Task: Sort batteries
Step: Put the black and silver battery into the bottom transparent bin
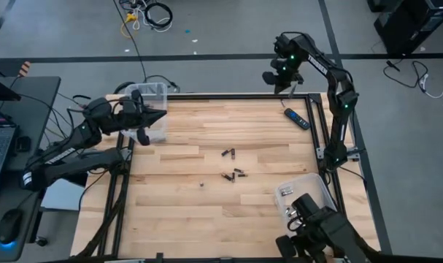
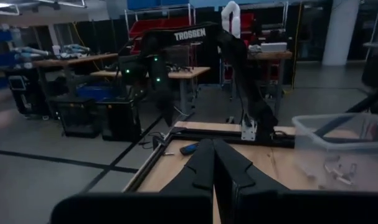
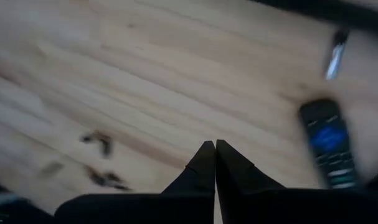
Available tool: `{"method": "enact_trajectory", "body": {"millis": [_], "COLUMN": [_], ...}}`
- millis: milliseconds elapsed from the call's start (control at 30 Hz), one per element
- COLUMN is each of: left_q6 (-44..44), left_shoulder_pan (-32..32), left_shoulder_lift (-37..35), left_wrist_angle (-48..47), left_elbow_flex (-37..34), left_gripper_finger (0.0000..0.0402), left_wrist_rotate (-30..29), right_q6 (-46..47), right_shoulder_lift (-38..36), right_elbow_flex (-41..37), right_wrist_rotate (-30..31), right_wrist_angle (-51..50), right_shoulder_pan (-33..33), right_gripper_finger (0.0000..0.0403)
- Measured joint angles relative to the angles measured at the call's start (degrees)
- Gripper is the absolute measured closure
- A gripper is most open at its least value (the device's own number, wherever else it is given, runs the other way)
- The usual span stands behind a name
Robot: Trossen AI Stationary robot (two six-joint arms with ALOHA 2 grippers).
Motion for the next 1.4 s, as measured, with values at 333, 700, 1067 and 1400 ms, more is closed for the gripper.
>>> {"method": "enact_trajectory", "body": {"millis": [333,700,1067,1400], "left_q6": [3.9,6.3,8.1,8.2], "left_shoulder_pan": [0.0,0.0,0.0,0.0], "left_shoulder_lift": [-0.1,-0.2,-0.2,-0.2], "left_wrist_angle": [-1.0,-4.3,-7.1,-7.7], "left_elbow_flex": [0.0,0.0,0.0,0.0], "left_gripper_finger": [0.0402,0.0402,0.0402,0.0402], "left_wrist_rotate": [-4.7,-18.7,-27.9,-36.6], "right_q6": [2.7,17.0,20.8,40.2], "right_shoulder_lift": [-0.1,-0.1,-2.7,-3.1], "right_elbow_flex": [0.0,0.0,0.0,0.0], "right_wrist_rotate": [2.1,-12.8,-32.7,-37.0], "right_wrist_angle": [17.1,34.1,57.6,97.6], "right_shoulder_pan": [3.3,4.9,4.2,3.0], "right_gripper_finger": [0.0402,0.0402,0.0401,0.0401]}}
